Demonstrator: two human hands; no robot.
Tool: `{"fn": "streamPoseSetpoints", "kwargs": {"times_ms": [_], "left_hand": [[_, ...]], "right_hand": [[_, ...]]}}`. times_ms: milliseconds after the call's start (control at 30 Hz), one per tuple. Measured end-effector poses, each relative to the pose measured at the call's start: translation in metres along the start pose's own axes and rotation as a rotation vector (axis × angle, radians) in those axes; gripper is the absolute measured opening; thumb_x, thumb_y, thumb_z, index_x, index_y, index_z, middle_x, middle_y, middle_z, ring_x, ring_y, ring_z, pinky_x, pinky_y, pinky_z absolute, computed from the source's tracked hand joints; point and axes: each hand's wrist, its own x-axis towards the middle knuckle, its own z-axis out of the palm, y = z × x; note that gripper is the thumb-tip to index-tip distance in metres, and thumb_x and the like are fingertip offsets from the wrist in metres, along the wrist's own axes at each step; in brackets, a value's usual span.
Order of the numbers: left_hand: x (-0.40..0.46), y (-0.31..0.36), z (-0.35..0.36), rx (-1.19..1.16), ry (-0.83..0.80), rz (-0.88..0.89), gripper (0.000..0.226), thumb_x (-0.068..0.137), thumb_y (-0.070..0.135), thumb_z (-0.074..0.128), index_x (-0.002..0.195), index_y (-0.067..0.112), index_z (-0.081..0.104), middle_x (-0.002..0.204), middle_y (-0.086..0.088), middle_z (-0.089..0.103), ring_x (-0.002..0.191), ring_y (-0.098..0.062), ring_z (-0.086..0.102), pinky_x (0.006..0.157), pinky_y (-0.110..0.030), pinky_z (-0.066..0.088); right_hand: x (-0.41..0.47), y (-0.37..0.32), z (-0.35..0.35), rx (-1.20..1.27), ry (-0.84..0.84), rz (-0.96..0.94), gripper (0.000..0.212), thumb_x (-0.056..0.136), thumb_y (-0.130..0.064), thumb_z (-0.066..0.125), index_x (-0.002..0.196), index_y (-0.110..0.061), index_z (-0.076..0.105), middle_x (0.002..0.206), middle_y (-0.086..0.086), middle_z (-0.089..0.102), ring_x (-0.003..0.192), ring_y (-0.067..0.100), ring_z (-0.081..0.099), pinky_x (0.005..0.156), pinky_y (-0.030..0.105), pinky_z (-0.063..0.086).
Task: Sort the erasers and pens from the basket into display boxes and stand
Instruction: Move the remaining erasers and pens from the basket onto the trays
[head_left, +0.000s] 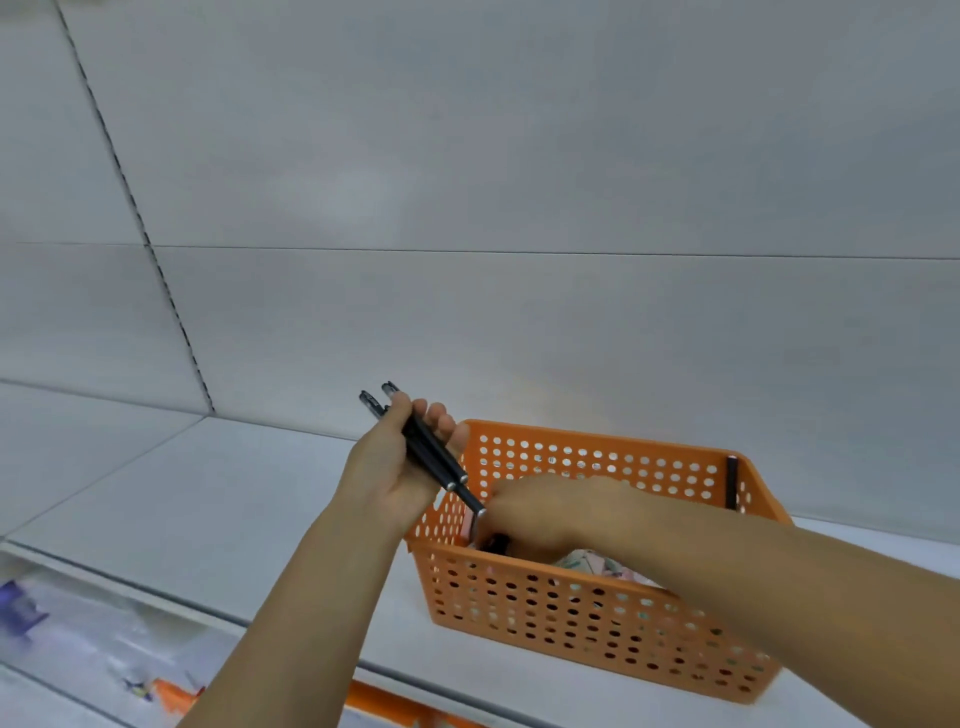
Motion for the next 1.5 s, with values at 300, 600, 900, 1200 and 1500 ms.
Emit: {"fn": "streamPoseSetpoints", "kwargs": {"times_ms": [300,600,900,1200,1500], "left_hand": [[-0.001,-0.005,0.002,0.008,-0.003,-0.015,0.026,0.102,0.027,0.047,0.088,0.007,0.054,0.069,-0.007,0.057,0.064,-0.016,0.056,0.054,-0.029,0.059],[-0.016,-0.031,0.022,-0.029,-0.017,-0.104,0.020,0.101,0.012,0.047,0.096,-0.004,0.057,0.091,-0.016,0.064,0.086,-0.026,0.065,0.076,-0.041,0.054],[-0.040,-0.075,0.049,-0.121,-0.186,-0.225,0.029,0.100,0.023,0.048,0.111,-0.003,0.057,0.105,-0.025,0.068,0.104,-0.035,0.067,0.091,-0.046,0.052],[-0.049,-0.100,0.064,-0.128,-0.193,-0.177,0.022,0.100,0.008,0.046,0.097,-0.003,0.064,0.084,-0.016,0.074,0.096,-0.024,0.068,0.101,-0.048,0.046],[-0.105,-0.207,0.123,-0.101,-0.466,-0.144,0.011,0.096,0.004,0.048,0.100,0.005,0.058,0.077,-0.010,0.068,0.078,-0.022,0.070,0.093,-0.040,0.054]], "right_hand": [[-0.015,0.002,-0.014,0.057,0.108,0.003,0.020,0.096,-0.026,0.055,0.114,-0.019,0.057,0.098,-0.005,0.060,0.087,0.014,0.056,0.072,0.023,0.036],[-0.099,0.036,-0.035,1.560,1.023,0.235,0.010,0.087,0.005,0.061,0.095,-0.001,0.063,0.082,0.022,0.069,0.069,0.030,0.071,0.062,0.033,0.061],[-0.121,0.010,-0.018,1.038,1.185,0.164,0.020,0.081,0.004,0.070,0.092,-0.013,0.074,0.092,-0.005,0.074,0.092,0.009,0.069,0.083,0.019,0.052],[-0.166,-0.016,0.012,1.301,1.193,0.181,0.039,0.089,-0.052,0.053,0.119,-0.030,0.065,0.123,-0.016,0.065,0.121,0.003,0.055,0.103,0.032,0.045],[-0.245,-0.009,0.026,1.688,1.557,0.449,0.038,0.102,-0.038,0.036,0.103,-0.016,0.067,0.106,0.003,0.072,0.105,0.015,0.066,0.089,0.034,0.051]]}}
